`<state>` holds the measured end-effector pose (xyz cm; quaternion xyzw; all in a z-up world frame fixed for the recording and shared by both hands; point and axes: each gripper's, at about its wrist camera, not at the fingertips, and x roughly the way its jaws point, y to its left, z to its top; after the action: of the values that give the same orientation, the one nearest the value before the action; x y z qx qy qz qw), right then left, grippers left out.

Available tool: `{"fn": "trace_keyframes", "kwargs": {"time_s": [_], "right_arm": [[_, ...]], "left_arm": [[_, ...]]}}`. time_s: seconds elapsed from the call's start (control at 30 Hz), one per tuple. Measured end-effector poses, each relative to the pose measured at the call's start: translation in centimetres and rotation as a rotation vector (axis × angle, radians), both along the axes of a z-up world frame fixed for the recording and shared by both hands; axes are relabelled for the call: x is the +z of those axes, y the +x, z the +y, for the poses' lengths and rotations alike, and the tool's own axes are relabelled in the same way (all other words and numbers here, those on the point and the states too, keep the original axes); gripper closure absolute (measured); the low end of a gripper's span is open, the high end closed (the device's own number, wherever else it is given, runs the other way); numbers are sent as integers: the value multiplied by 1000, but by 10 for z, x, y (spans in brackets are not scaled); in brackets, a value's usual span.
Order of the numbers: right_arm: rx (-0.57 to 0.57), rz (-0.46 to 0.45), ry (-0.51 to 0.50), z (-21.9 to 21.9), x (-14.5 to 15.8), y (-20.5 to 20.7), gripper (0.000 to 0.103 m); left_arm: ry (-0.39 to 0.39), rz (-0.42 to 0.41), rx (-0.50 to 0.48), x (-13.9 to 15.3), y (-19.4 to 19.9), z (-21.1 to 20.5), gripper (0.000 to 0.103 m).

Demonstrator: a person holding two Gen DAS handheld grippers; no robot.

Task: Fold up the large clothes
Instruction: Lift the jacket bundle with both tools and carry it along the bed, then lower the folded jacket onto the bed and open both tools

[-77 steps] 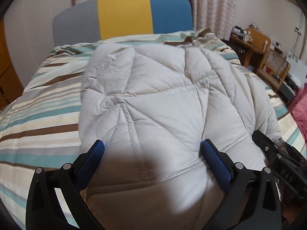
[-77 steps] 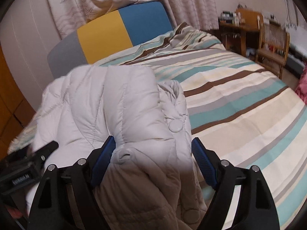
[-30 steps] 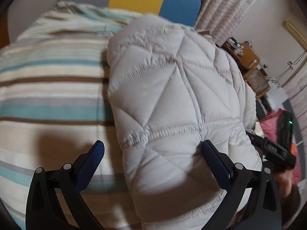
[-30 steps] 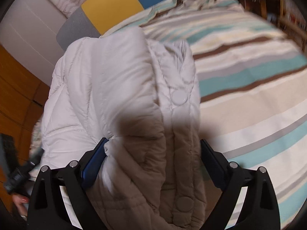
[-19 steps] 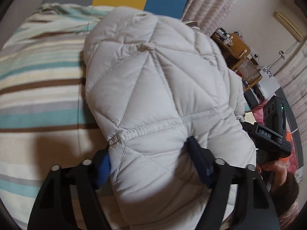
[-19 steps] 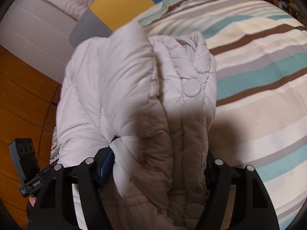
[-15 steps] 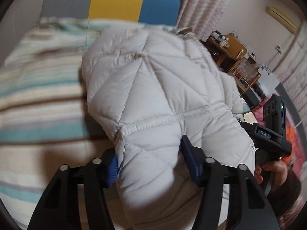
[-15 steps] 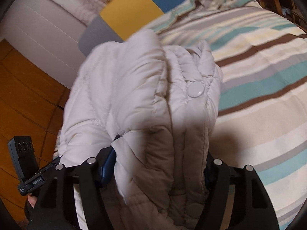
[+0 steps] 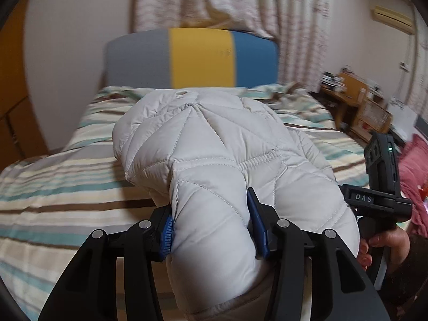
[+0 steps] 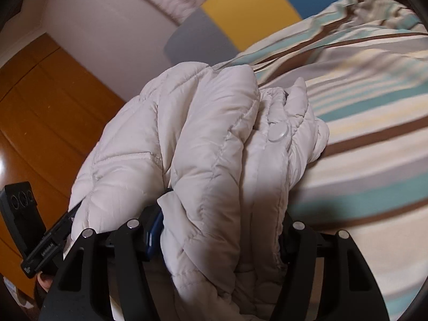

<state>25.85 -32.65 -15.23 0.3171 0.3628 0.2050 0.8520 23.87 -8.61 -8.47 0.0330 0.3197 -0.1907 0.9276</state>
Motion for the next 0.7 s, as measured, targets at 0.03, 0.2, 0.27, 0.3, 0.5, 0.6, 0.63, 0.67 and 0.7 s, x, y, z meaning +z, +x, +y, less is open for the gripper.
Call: {"fn": "trace_keyframes", "kwargs": {"time_s": [0.03, 0.2, 0.27, 0.3, 0.5, 0.6, 0.63, 0.67, 0.7], "right_arm": [[21, -5, -5, 17, 0, 10, 40], [117, -33, -81, 92, 9, 46, 40], [151, -39, -129, 121, 10, 57, 40], [161, -38, -156, 134, 9, 62, 39], [86, -40, -347, 156, -5, 63, 27], [-5, -49, -409, 140, -11, 44, 18], [-34, -47, -426, 136, -13, 38, 17], [-52, -38, -438, 132, -17, 34, 17], [-57, -28, -446, 134, -19, 27, 17]], "left_arm": [[-9, 4, 34, -2, 3, 17, 55], [-76, 25, 186, -15, 6, 102, 55], [-98, 41, 243, -25, 8, 128, 55], [-112, 58, 277, -32, 8, 141, 54], [-96, 94, 394, -66, 2, 160, 25], [-49, 55, 392, -67, -7, 143, 23], [-31, 45, 391, -68, -8, 137, 21], [-8, 35, 390, -69, -9, 133, 21], [12, 29, 389, -73, -8, 132, 21]]}}
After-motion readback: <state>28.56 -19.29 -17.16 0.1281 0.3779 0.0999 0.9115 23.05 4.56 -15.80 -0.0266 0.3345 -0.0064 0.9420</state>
